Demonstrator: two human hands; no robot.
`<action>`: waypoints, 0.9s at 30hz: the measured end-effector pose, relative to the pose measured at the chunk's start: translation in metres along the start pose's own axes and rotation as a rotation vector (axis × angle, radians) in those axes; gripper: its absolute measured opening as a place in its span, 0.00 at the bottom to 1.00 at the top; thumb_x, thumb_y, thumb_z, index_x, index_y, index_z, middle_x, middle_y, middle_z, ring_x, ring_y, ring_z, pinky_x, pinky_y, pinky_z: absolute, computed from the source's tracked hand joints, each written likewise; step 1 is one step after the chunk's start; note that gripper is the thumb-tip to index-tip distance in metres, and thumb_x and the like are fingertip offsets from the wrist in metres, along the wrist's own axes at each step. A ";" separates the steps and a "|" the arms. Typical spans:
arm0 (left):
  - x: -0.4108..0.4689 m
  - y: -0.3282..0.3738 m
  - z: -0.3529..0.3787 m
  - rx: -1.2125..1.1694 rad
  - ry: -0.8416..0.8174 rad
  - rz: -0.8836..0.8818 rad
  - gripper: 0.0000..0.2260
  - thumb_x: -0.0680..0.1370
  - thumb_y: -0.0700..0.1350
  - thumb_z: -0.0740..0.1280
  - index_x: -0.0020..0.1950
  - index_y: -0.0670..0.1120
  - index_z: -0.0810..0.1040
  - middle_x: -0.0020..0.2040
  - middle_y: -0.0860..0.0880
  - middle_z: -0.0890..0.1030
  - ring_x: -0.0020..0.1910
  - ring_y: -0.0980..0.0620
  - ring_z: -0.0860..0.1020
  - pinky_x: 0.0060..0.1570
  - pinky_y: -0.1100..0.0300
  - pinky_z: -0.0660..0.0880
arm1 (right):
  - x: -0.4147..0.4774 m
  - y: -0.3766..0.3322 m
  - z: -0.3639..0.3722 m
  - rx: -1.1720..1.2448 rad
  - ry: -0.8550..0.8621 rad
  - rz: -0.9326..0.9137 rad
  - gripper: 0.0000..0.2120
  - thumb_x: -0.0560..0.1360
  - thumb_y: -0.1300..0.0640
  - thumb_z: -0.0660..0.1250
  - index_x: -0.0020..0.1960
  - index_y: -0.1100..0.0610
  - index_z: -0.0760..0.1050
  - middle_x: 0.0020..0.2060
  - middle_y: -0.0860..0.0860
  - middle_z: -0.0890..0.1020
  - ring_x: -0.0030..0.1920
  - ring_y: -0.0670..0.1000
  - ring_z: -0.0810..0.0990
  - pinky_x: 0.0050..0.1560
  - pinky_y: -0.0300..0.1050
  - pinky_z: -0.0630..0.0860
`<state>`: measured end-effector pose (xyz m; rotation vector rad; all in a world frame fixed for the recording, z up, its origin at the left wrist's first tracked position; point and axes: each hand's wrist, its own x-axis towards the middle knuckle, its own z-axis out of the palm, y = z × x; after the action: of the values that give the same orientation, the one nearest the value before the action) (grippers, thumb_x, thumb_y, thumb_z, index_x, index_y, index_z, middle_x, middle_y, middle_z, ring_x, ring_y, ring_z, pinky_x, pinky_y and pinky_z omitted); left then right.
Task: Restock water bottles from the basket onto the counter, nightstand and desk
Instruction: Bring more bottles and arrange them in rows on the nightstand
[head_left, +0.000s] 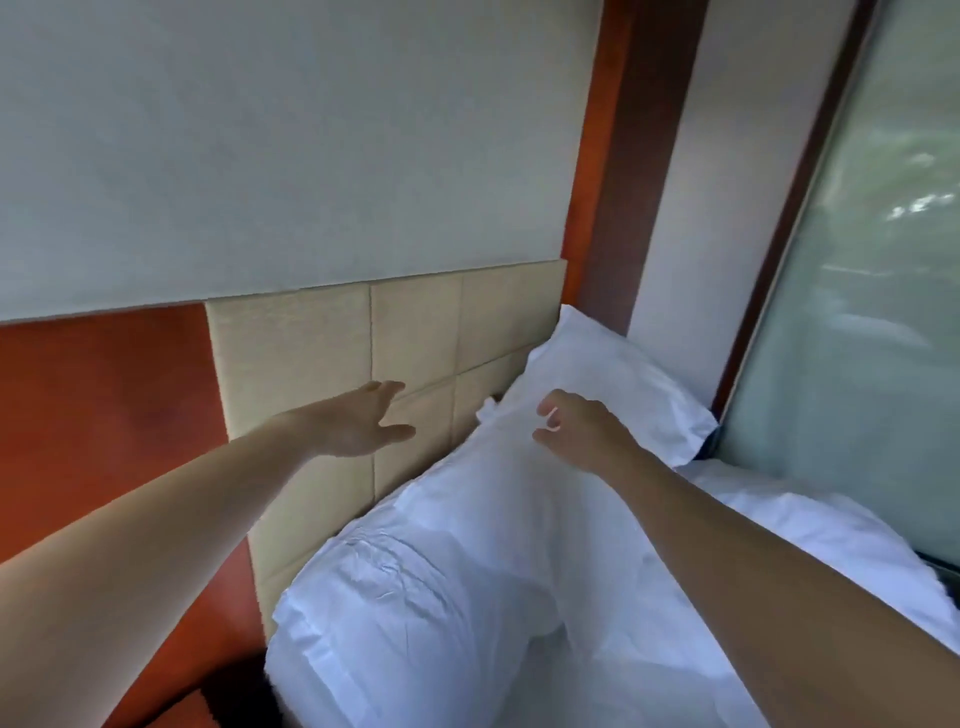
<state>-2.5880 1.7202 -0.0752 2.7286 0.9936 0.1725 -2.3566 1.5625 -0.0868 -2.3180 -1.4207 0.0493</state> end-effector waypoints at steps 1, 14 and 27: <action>0.007 0.016 0.001 0.002 -0.011 0.061 0.33 0.81 0.56 0.61 0.79 0.44 0.51 0.77 0.44 0.60 0.72 0.46 0.67 0.70 0.57 0.63 | -0.016 0.013 -0.010 -0.009 0.035 0.058 0.17 0.77 0.47 0.66 0.63 0.51 0.71 0.57 0.51 0.79 0.55 0.55 0.78 0.56 0.48 0.76; -0.023 0.219 0.053 -0.058 -0.163 0.698 0.36 0.80 0.61 0.58 0.80 0.48 0.44 0.80 0.49 0.50 0.78 0.48 0.53 0.76 0.51 0.50 | -0.281 0.081 -0.091 -0.131 0.269 0.777 0.24 0.76 0.47 0.67 0.69 0.51 0.66 0.62 0.51 0.78 0.61 0.55 0.77 0.60 0.50 0.74; -0.117 0.407 0.094 -0.167 -0.366 1.116 0.39 0.79 0.61 0.61 0.80 0.47 0.43 0.80 0.47 0.47 0.78 0.49 0.55 0.74 0.56 0.55 | -0.493 0.079 -0.152 -0.304 0.402 1.236 0.24 0.76 0.46 0.64 0.70 0.52 0.64 0.62 0.53 0.77 0.59 0.57 0.76 0.58 0.54 0.76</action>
<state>-2.4079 1.3254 -0.0655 2.6650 -0.6534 -0.0672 -2.4883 1.0577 -0.0684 -2.8448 0.3286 -0.2706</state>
